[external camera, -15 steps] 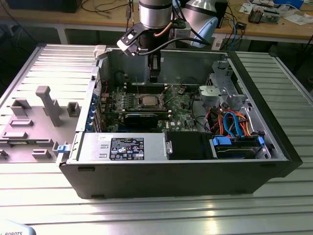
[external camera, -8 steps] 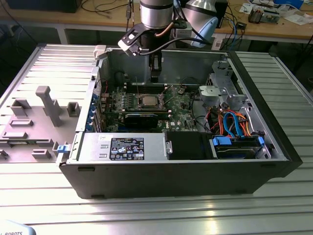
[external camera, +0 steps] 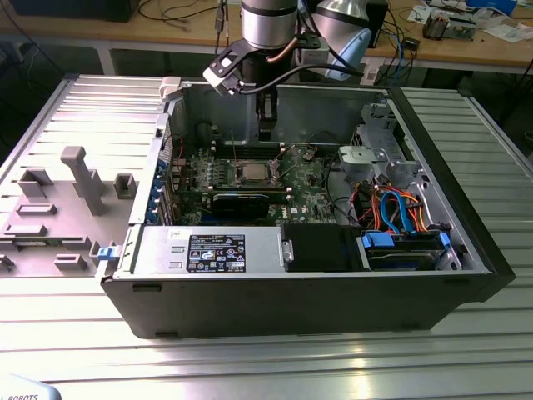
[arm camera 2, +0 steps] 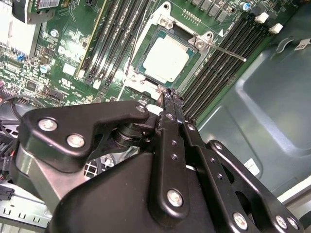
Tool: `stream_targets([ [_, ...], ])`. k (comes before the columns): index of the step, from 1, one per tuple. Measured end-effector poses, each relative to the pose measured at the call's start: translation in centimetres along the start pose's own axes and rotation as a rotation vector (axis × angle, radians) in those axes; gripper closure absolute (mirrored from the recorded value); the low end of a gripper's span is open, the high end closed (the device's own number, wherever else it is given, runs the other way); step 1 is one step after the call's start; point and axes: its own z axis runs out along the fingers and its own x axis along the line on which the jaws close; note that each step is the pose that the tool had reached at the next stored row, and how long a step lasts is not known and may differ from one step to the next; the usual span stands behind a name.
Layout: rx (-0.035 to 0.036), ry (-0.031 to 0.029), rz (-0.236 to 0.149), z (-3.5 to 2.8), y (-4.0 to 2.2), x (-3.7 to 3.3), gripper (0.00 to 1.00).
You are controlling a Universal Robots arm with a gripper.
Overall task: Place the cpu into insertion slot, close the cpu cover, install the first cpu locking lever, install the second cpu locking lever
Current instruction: 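Close the cpu cover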
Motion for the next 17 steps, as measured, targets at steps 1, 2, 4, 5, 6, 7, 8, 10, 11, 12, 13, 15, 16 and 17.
stream_targets([
  [1,0.0001,0.0,0.0,0.0,0.03,0.0,0.88],
  [2,0.0,0.0,0.0,0.0,0.05,0.0,0.88],
  [4,0.0,0.0,0.0,0.01,0.14,0.0,0.88],
  [5,0.0,0.0,0.0,0.01,0.17,0.0,0.88],
  [6,0.0001,0.0,0.0,0.01,0.22,0.0,0.88],
  [7,0.0001,0.0,0.0,0.01,0.25,0.0,0.88],
  [8,0.0,0.0,0.0,0.01,0.27,0.0,0.88],
  [10,0.0,0.0,0.0,0.01,0.28,0.0,0.88],
  [11,0.0,0.0,0.0,0.01,0.28,0.0,0.88],
  [12,0.0,0.0,0.0,0.01,0.29,0.0,0.88],
  [13,0.0,0.0,0.0,0.01,0.3,0.0,0.88],
  [15,0.0001,0.0,0.0,0.01,0.3,0.0,0.88],
  [16,0.0,0.0,0.0,0.01,0.32,0.0,0.88],
  [17,0.0,0.0,0.0,0.01,0.33,0.0,0.88],
])
